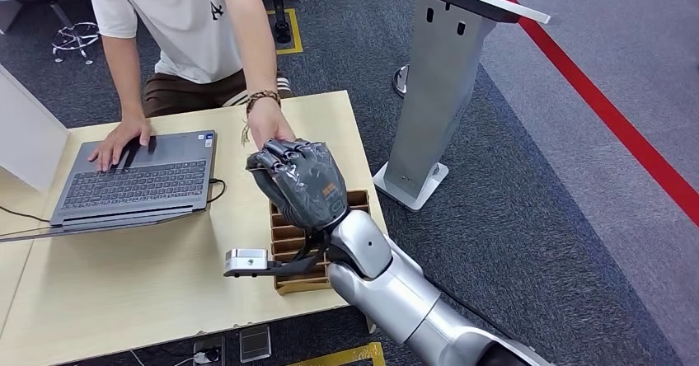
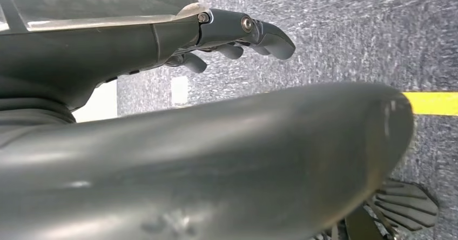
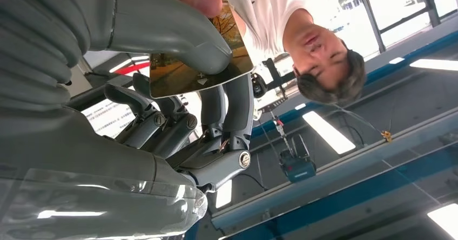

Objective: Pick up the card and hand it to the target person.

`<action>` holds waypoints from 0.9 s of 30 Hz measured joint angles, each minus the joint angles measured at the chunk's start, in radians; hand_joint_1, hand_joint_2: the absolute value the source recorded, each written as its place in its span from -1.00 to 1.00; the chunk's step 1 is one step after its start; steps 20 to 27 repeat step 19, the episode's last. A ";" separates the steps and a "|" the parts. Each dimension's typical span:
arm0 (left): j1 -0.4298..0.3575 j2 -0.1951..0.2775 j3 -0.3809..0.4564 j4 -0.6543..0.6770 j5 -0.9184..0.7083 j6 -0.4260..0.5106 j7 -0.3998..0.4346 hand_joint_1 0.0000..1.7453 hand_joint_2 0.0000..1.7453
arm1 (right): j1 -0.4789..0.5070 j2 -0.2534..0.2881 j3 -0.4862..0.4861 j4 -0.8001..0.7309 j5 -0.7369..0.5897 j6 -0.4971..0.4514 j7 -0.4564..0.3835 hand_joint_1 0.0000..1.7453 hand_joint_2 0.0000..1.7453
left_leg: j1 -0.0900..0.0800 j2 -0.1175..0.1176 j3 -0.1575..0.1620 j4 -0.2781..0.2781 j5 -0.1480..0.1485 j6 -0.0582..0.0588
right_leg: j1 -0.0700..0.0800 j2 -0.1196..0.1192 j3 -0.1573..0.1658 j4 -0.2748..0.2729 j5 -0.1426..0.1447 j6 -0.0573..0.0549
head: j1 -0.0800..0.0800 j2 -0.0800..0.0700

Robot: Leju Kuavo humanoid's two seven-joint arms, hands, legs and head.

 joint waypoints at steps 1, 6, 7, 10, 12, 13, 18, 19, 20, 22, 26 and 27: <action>0.000 0.000 0.000 0.000 0.000 0.000 0.003 -1.00 -0.50 | -0.003 0.006 -0.007 0.009 0.003 0.000 -0.003 0.50 1.00 | 0.000 0.000 0.000 0.000 0.000 0.000 | 0.000 0.000 0.000 0.000 0.000 0.000 | 0.000 0.000; 0.000 0.000 -0.003 0.000 0.000 -0.018 0.004 -1.00 0.00 | -0.011 0.029 -0.035 0.048 -0.014 0.000 -0.023 -1.00 1.00 | 0.000 0.000 0.000 0.000 0.000 0.000 | 0.000 0.000 0.000 0.000 0.000 0.000 | 0.000 0.000; 0.000 0.000 -0.004 0.000 0.000 -0.021 0.001 -1.00 -0.50 | -0.012 0.033 -0.038 0.054 -0.025 0.000 -0.029 -1.00 1.00 | 0.000 0.000 0.000 0.000 0.000 0.000 | 0.000 0.000 0.000 0.000 0.000 0.000 | 0.000 0.000; 0.000 0.000 -0.008 0.000 0.001 -0.023 -0.009 -1.00 -1.00 | -0.016 0.042 -0.046 0.073 -0.080 0.000 -0.046 -1.00 1.00 | 0.000 0.000 0.000 0.000 0.000 0.000 | 0.000 0.000 0.000 0.000 0.000 0.000 | 0.000 0.000; 0.000 0.000 -0.008 0.000 0.006 -0.023 -0.009 -1.00 -1.00 | -0.018 0.048 -0.055 0.087 -0.168 0.000 -0.074 -1.00 1.00 | 0.000 0.000 0.000 0.000 0.000 0.000 | 0.000 0.000 0.000 0.000 0.000 0.000 | 0.000 0.000; 0.000 0.000 -0.008 0.000 0.011 -0.023 -0.009 -1.00 -1.00 | -0.020 0.050 -0.057 0.094 -0.237 0.000 -0.092 -1.00 1.00 | 0.000 0.000 0.000 0.000 0.000 0.000 | 0.000 0.000 0.000 0.000 0.000 0.000 | 0.000 0.000; 0.001 0.000 -0.008 0.000 0.042 -0.027 -0.011 -1.00 -1.00 | -0.031 0.030 -0.037 0.084 -0.857 0.027 -0.141 -1.00 1.00 | 0.000 0.000 0.000 0.000 0.000 0.000 | 0.000 0.000 0.000 0.000 0.000 0.000 | 0.000 0.000; 0.002 0.000 -0.008 0.000 0.045 -0.027 -0.011 -1.00 -1.00 | -0.031 0.024 -0.032 0.077 -0.919 0.034 -0.140 -1.00 1.00 | 0.000 0.000 0.000 0.000 0.000 0.000 | 0.000 0.000 0.000 0.000 0.000 0.000 | 0.000 0.000; 0.002 0.000 -0.008 0.000 0.045 -0.027 -0.011 -1.00 -1.00 | -0.031 0.024 -0.032 0.077 -0.919 0.034 -0.140 -1.00 1.00 | 0.000 0.000 0.000 0.000 0.000 0.000 | 0.000 0.000 0.000 0.000 0.000 0.000 | 0.000 0.000; 0.002 0.000 -0.008 0.000 0.045 -0.027 -0.011 -1.00 -1.00 | -0.031 0.024 -0.032 0.077 -0.919 0.034 -0.140 -1.00 1.00 | 0.000 0.000 0.000 0.000 0.000 0.000 | 0.000 0.000 0.000 0.000 0.000 0.000 | 0.000 0.000; 0.002 0.000 -0.008 0.000 0.045 -0.027 -0.011 -1.00 -1.00 | -0.031 0.024 -0.032 0.077 -0.919 0.034 -0.140 -1.00 1.00 | 0.000 0.000 0.000 0.000 0.000 0.000 | 0.000 0.000 0.000 0.000 0.000 0.000 | 0.000 0.000; 0.002 0.000 -0.008 0.000 0.045 -0.027 -0.011 -1.00 -1.00 | -0.031 0.024 -0.032 0.077 -0.919 0.034 -0.140 -1.00 1.00 | 0.000 0.000 0.000 0.000 0.000 0.000 | 0.000 0.000 0.000 0.000 0.000 0.000 | 0.000 0.000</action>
